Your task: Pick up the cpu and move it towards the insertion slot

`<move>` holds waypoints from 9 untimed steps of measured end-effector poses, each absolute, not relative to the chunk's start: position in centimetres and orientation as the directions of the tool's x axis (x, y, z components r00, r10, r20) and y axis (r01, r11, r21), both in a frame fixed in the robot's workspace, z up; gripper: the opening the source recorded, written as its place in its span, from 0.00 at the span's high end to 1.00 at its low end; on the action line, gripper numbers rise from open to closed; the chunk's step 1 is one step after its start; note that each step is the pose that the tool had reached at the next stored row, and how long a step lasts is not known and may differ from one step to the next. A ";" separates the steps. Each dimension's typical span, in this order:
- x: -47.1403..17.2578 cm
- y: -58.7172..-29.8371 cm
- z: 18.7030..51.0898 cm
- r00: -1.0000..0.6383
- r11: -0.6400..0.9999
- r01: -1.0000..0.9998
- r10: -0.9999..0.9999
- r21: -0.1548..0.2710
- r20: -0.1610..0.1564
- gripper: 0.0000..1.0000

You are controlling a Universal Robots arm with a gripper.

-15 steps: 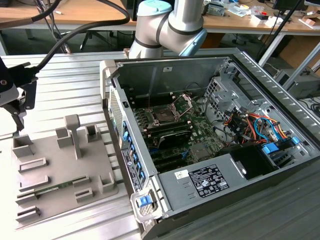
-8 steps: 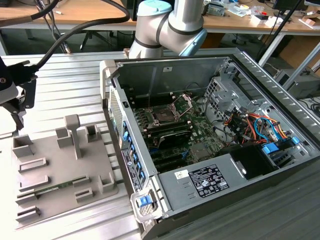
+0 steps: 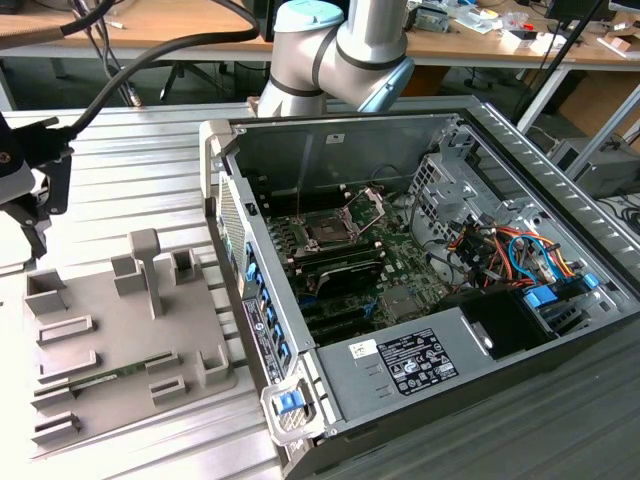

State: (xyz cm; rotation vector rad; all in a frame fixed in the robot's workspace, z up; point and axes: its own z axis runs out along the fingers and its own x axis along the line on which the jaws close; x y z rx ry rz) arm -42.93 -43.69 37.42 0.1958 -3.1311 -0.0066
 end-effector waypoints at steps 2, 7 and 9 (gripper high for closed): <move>-42.9 -43.7 37.5 -0.992 0.992 -0.125 -0.125 0.004 0.004 0.45; -42.9 -43.7 37.6 -0.992 0.992 -0.125 -0.125 0.005 0.004 0.45; -42.9 -43.7 37.7 -0.992 0.992 -0.125 -0.125 0.004 0.004 0.45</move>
